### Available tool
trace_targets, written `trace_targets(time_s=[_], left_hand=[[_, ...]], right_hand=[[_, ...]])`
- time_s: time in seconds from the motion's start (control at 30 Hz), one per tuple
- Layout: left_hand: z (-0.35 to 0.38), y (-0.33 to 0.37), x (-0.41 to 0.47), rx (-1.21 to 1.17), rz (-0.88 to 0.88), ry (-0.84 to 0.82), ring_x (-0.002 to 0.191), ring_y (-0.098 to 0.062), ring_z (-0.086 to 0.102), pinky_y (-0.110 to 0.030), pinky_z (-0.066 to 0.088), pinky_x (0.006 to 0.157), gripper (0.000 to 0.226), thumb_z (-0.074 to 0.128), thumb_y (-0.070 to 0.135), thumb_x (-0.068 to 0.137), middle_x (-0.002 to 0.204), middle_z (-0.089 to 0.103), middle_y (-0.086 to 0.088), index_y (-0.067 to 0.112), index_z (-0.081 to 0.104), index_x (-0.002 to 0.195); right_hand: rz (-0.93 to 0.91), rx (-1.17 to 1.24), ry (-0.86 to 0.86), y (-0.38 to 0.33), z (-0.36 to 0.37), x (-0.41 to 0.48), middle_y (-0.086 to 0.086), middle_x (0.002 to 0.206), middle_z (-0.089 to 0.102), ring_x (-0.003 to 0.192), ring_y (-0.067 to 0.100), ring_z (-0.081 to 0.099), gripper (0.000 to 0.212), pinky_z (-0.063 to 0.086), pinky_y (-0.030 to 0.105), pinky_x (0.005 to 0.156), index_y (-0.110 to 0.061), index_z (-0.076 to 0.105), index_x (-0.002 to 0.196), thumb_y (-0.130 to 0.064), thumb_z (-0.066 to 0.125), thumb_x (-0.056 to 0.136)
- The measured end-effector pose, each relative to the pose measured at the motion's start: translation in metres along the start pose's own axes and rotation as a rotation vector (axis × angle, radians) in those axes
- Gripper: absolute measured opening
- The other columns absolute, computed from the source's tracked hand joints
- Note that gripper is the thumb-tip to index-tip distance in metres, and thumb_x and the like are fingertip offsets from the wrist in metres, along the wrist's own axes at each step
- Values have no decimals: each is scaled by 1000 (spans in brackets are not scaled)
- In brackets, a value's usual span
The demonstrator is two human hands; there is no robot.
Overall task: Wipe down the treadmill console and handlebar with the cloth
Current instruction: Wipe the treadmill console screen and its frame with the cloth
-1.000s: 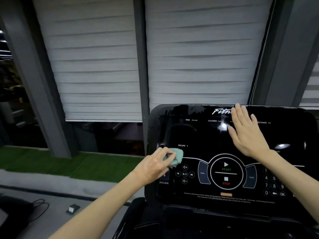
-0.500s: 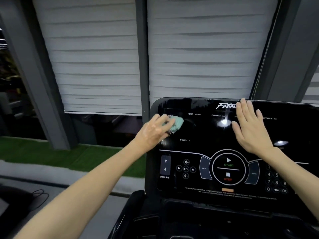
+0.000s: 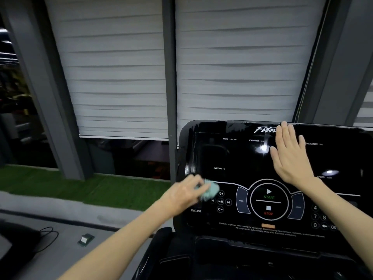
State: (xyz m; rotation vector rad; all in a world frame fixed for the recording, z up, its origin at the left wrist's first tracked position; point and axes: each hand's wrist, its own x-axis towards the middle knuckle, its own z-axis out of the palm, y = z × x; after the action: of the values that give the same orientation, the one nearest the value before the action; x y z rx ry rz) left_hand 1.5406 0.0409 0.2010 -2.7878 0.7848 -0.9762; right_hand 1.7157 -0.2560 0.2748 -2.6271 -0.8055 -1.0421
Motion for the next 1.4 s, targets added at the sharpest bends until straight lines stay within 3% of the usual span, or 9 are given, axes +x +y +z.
trace_targets(time_s=[0.07, 0.17, 0.4, 0.63, 0.87, 0.97, 1.07, 1.23, 1.4], left_hand=[[-14, -16, 35, -10, -100, 87, 86, -22, 52, -29, 55, 46, 67, 77, -1, 63, 108, 40, -3, 10, 47, 122], [-31, -31, 75, 5, -202, 167, 85, -26, 56, -30, 56, 52, 64, 80, -3, 63, 107, 47, -8, 6, 54, 121], [15, 9, 17, -30, -128, 98, 86, -21, 53, -31, 57, 72, 72, 82, 2, 60, 108, 47, -5, 6, 52, 125], [38, 48, -42, -118, -22, -139, 90, -12, 46, -25, 54, 46, 80, 84, 7, 59, 110, 42, 2, 14, 46, 129], [-23, -25, 62, -14, -172, 95, 89, -25, 51, -39, 55, 49, 67, 72, -6, 63, 111, 43, -2, 14, 46, 122], [-37, -43, 94, 31, -232, 157, 85, -28, 52, -41, 55, 50, 61, 73, -8, 65, 109, 50, -8, 9, 54, 120], [-28, -37, 81, 27, -206, 185, 83, -25, 51, -37, 57, 60, 61, 76, -9, 62, 109, 52, -6, 7, 59, 118], [12, 3, 0, -24, -87, 69, 91, -19, 48, -30, 55, 77, 74, 79, -2, 57, 115, 52, -3, 10, 53, 125], [44, 47, -70, -104, -3, -190, 94, -13, 43, -25, 57, 64, 81, 83, 7, 59, 119, 43, 2, 16, 46, 130]], right_hand=[[32, -1, -13, -4, 1, -1, 18, 160, 9, 148, 33, 9, 65, 19, 57, 112, 1, 13, 151, -34, 19, 98], [33, -15, -14, -3, 1, -1, 16, 161, 8, 148, 31, 8, 65, 20, 57, 113, 0, 13, 152, -35, 18, 98], [24, -5, -7, -5, 1, -3, 16, 161, 5, 149, 30, 4, 65, 15, 55, 115, 0, 10, 152, -36, 16, 98], [65, -33, -12, -16, -4, -2, 22, 158, 15, 146, 37, 16, 65, 23, 56, 112, 5, 19, 149, -34, 18, 97], [-158, -97, -21, -60, 2, -5, 16, 159, 16, 146, 30, 19, 62, 24, 48, 114, 1, 23, 150, -34, 22, 99], [-151, -67, -42, -67, 12, -9, 15, 160, 15, 148, 28, 15, 62, 25, 49, 115, 0, 21, 151, -34, 19, 99], [-131, -68, -34, -69, 18, -11, 14, 161, 12, 148, 28, 11, 62, 20, 48, 116, -1, 18, 151, -33, 19, 99], [-125, -73, -10, -71, 22, -12, 15, 161, 12, 148, 28, 10, 61, 17, 49, 116, 0, 17, 151, -31, 23, 99], [-110, -55, 0, -74, 23, -11, 15, 161, 11, 148, 29, 11, 61, 17, 50, 115, 0, 18, 151, -31, 21, 99]])
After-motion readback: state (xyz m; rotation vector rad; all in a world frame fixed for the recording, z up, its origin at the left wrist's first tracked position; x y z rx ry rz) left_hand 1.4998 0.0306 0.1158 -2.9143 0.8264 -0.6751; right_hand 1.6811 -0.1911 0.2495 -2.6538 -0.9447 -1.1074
